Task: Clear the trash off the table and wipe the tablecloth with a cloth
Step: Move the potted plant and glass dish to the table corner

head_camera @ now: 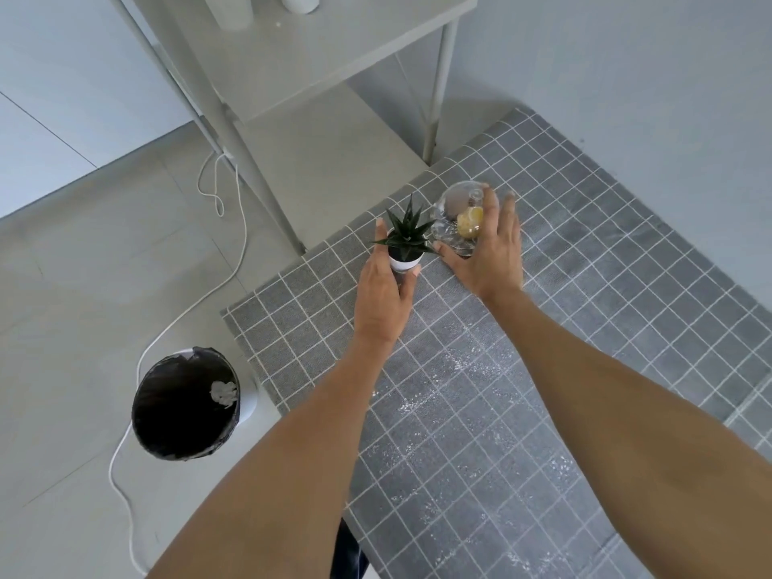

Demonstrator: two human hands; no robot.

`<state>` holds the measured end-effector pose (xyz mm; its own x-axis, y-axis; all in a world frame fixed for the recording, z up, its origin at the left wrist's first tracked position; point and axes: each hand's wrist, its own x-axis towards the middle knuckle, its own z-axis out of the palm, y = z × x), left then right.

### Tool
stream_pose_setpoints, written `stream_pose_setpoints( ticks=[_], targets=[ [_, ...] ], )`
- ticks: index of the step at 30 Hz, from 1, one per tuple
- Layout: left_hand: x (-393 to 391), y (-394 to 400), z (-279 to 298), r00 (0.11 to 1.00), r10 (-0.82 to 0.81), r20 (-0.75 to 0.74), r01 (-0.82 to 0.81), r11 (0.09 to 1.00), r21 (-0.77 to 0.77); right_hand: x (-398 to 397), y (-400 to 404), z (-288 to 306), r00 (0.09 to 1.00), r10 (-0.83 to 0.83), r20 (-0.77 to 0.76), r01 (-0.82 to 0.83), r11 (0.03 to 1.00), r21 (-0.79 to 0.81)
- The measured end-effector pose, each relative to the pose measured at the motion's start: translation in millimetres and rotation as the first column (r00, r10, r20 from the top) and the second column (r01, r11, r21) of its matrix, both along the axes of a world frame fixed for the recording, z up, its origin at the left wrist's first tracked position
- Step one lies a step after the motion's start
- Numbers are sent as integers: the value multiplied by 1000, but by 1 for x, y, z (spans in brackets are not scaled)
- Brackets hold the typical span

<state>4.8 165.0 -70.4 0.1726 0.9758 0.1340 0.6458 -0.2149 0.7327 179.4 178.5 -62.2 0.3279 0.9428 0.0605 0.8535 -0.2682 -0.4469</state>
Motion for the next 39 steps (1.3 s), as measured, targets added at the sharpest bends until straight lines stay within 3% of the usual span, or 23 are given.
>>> stream_pose_setpoints(
  ticks=[8,12,18,23,29,39],
  targets=[
    [-26,-10,12,991,-79,-108,71,994,-79,2,-20,22,998,-3,55,11,989,-150],
    [-42,-23,27,948,-162,-273,131,983,-128,2,-53,34,992,-104,66,117,966,-231],
    [-41,-60,46,836,-338,-433,257,938,-234,-20,-137,43,976,-218,17,215,945,-247],
    [-14,-94,60,670,-515,-535,406,857,-317,-36,-213,45,965,-257,55,257,886,-385],
    [23,-132,84,530,-608,-591,587,766,-261,-34,-287,58,935,-350,64,338,817,-468],
    [84,-240,113,362,-725,-586,749,600,-282,-2,-418,96,819,-569,74,544,728,-417]
  ],
)
